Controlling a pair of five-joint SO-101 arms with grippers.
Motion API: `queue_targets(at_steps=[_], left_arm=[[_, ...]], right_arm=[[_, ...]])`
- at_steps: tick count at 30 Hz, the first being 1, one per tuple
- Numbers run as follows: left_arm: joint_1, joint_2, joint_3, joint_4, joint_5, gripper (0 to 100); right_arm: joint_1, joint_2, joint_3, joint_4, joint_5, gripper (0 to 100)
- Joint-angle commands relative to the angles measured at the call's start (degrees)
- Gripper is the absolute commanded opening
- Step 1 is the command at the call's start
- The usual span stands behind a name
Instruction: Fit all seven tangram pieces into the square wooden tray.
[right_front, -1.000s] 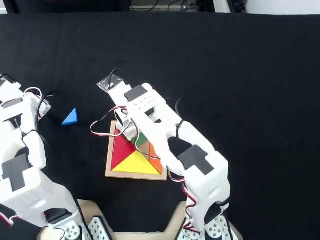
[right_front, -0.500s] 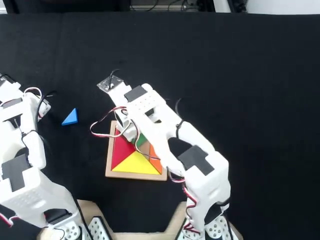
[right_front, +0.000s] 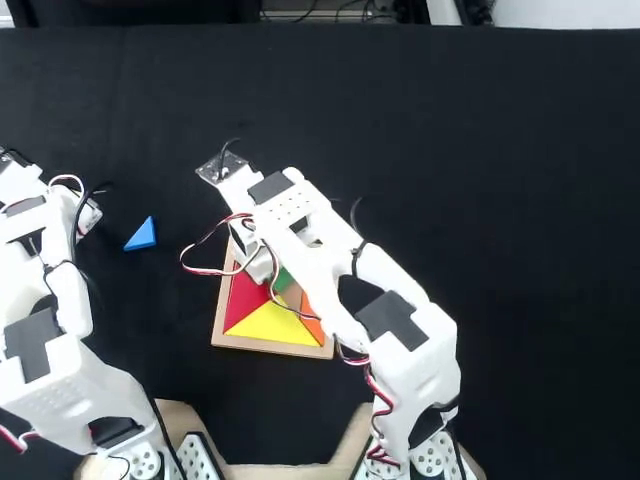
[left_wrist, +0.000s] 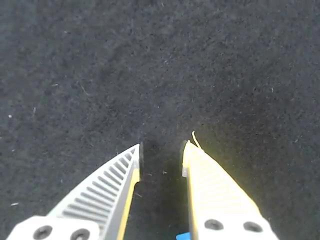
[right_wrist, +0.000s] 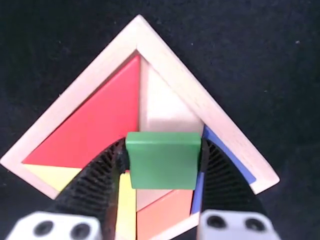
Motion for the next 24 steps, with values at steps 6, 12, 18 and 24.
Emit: queue_targets(at_steps=[6, 12, 18, 24], left_arm=[[-0.13, -0.35, -2.07, -0.79, 0.53, 15], [-0.13, -0.35, -2.07, -0.79, 0.53, 15], [-0.13, -0.35, -2.07, -0.79, 0.53, 15], [-0.13, -0.35, -2.07, -0.79, 0.53, 15]], right_arm=[[0.62, -3.82, -0.48, 1.67, -0.53, 17.0], [0.62, -3.82, -0.57, 1.58, -0.53, 26.8], [-0.18, -4.62, -0.92, 1.85, 1.67, 26.9], [-1.85, -10.77, -5.58, 7.47, 1.85, 26.9]])
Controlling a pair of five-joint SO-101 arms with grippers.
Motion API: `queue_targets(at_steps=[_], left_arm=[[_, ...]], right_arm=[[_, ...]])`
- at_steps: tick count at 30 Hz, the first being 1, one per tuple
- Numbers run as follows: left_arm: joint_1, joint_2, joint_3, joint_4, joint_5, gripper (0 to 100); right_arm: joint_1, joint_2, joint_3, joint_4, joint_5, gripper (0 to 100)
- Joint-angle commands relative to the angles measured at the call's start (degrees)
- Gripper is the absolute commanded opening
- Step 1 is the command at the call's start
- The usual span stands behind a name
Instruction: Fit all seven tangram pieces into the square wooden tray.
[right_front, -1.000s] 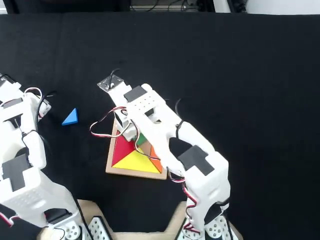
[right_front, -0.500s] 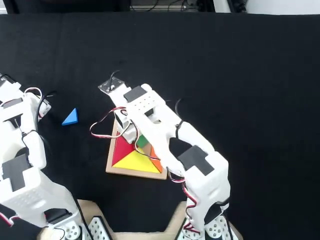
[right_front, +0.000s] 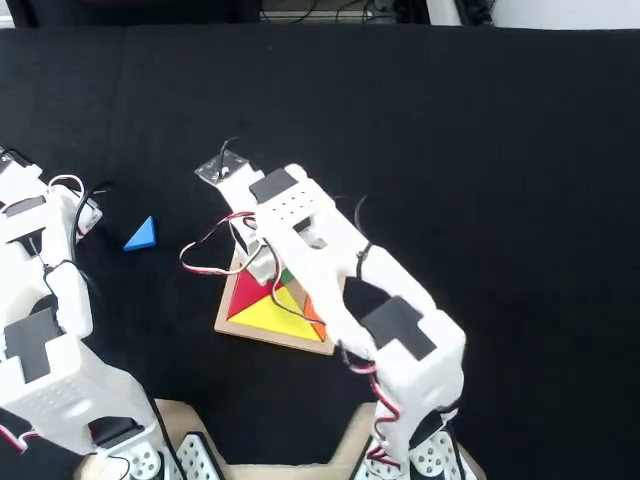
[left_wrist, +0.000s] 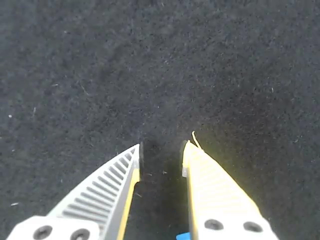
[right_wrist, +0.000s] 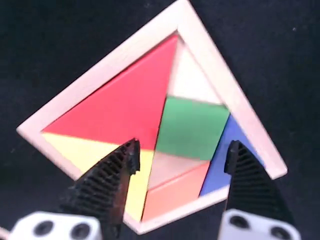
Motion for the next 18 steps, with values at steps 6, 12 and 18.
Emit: queue_targets(at_steps=[6, 12, 18], left_arm=[[-0.13, -0.35, -2.07, -0.79, 0.53, 15], [-0.13, -0.35, -2.07, -0.79, 0.53, 15], [-0.13, -0.35, -2.07, -0.79, 0.53, 15]], right_arm=[[2.29, -11.82, -7.16, 6.86, 0.62, 23.2], [8.09, -9.98, -5.05, -0.44, 7.38, 3.5], [8.09, 0.04, -4.97, -8.7, 12.22, 1.1]])
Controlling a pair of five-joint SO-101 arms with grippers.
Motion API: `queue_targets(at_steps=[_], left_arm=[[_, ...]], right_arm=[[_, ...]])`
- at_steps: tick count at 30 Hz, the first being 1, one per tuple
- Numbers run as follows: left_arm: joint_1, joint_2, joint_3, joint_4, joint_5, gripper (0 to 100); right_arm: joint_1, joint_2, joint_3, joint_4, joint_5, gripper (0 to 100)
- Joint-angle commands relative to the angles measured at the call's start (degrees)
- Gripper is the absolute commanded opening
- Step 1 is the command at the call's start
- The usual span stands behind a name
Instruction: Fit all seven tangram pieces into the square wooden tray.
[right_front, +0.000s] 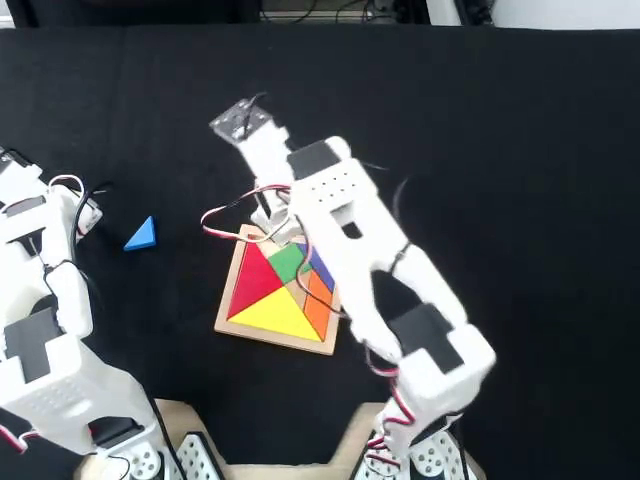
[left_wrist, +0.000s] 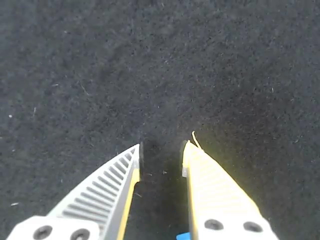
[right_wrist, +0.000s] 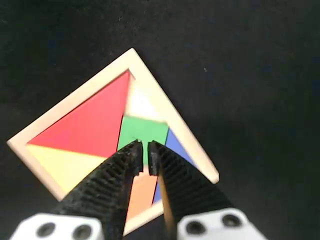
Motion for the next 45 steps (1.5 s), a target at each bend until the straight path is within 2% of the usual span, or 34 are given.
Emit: queue_targets(at_steps=[1, 6, 18, 35, 45], left_arm=[[-0.13, -0.35, -2.07, -0.79, 0.53, 15], [-0.13, -0.35, -2.15, -0.79, 0.53, 15], [-0.13, -0.35, -2.07, -0.79, 0.53, 15], [-0.13, -0.35, -2.07, -0.79, 0.53, 15], [-0.13, -0.35, -2.07, -0.79, 0.53, 15]], right_arm=[[0.88, 4.35, -1.89, -3.78, 2.11, 1.1], [0.79, 10.42, -4.7, -3.69, 1.93, 1.1], [-3.25, 11.03, -7.25, -4.22, 2.2, 1.1], [-2.46, 17.98, -8.92, -6.33, 1.93, 1.1], [-2.64, 18.42, -9.36, 1.41, 1.85, 1.1]])
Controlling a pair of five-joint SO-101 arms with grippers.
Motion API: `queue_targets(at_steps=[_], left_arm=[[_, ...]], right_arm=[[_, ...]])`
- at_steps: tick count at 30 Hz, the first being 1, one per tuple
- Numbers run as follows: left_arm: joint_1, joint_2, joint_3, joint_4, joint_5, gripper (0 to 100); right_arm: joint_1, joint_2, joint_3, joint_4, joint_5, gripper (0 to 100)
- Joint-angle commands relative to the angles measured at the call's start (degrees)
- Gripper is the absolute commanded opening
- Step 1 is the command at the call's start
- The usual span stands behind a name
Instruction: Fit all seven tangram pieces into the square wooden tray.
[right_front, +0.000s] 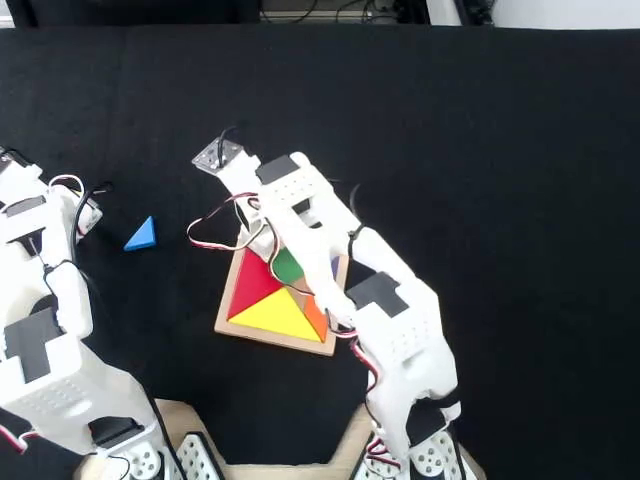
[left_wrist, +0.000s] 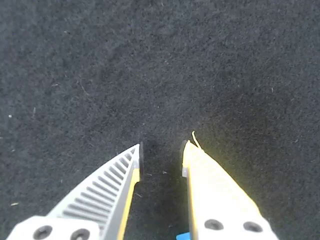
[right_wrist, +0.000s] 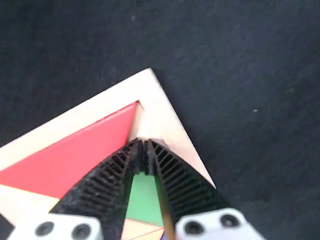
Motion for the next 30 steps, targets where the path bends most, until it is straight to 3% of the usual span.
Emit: queue_targets(at_steps=[1, 17, 30], left_arm=[[-0.13, -0.35, -2.07, -0.79, 0.53, 15], [-0.13, -0.35, -2.07, -0.79, 0.53, 15], [-0.13, -0.35, -2.07, -0.79, 0.53, 15]], right_arm=[[-0.09, 0.04, -1.45, 3.16, 0.35, 1.1], [1.14, -1.45, -6.29, 6.51, 0.79, 1.1], [0.88, 11.56, -18.95, 5.98, 0.88, 1.1]])
